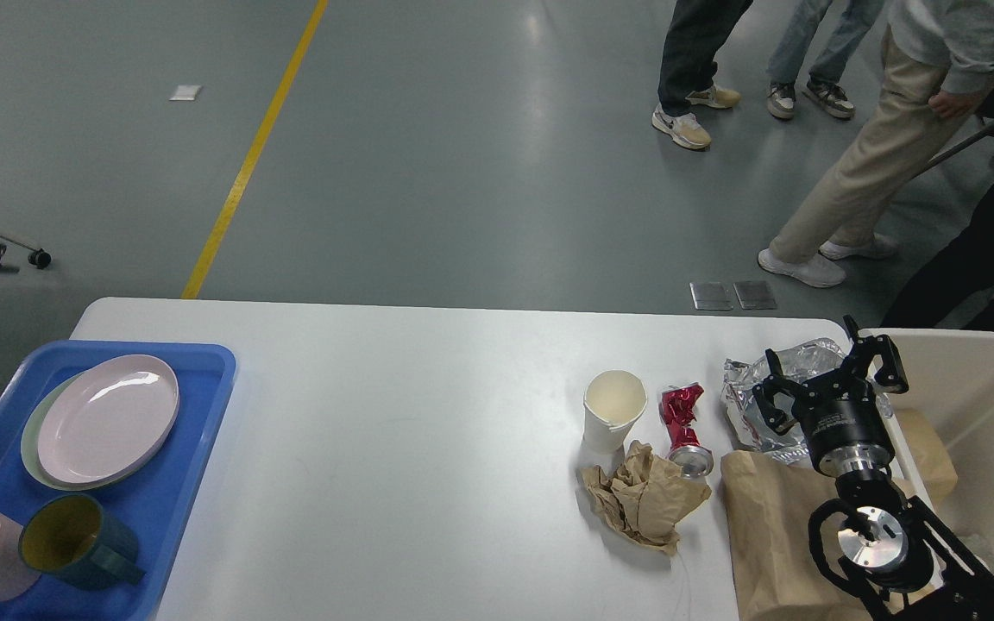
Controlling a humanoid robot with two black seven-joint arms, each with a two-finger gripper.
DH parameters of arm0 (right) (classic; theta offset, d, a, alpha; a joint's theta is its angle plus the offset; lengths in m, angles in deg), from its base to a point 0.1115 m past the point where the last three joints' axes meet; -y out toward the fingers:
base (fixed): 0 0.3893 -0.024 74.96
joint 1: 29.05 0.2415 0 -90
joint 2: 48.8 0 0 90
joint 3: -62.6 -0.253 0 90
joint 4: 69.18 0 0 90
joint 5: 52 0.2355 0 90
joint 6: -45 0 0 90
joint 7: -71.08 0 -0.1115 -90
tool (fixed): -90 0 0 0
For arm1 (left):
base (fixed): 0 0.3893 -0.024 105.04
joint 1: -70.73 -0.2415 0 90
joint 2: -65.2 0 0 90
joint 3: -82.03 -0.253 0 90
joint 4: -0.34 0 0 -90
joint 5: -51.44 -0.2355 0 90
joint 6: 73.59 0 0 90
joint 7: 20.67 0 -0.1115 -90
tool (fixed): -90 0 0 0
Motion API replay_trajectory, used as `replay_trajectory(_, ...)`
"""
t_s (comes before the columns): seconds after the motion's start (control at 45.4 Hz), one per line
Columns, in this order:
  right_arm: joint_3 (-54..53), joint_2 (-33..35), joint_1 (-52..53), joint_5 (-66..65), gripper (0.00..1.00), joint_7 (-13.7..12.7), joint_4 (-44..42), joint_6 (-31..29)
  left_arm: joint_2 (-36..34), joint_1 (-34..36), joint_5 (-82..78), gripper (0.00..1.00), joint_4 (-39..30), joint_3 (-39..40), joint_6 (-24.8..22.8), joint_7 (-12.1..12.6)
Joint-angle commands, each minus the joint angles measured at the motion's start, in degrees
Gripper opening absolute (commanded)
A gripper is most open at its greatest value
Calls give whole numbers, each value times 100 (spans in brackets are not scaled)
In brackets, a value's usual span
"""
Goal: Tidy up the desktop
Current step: 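Release the pink plate and bring the left gripper back above the tray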
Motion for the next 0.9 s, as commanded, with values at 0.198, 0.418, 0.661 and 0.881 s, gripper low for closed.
replay_trajectory(0.198, 0, 1, 0, -1, 100, 0, 0, 0, 53, -1776, 0, 96, -3, 5503, -303, -24)
replay_trajectory(0.418, 0, 1, 0, -1, 100, 0, 0, 0, 1274, -3402, -61, 96, -12, 8661, -365, -138)
replay_trajectory(0.661, 0, 1, 0, -1, 100, 0, 0, 0, 2540, -5124, -1614, 96, -959, 10822, -330, -1465)
replay_trajectory(0.881, 0, 1, 0, -1, 100, 0, 0, 0, 4263, -6488, -4165, 96, -1611, 13495, -330, -1220)
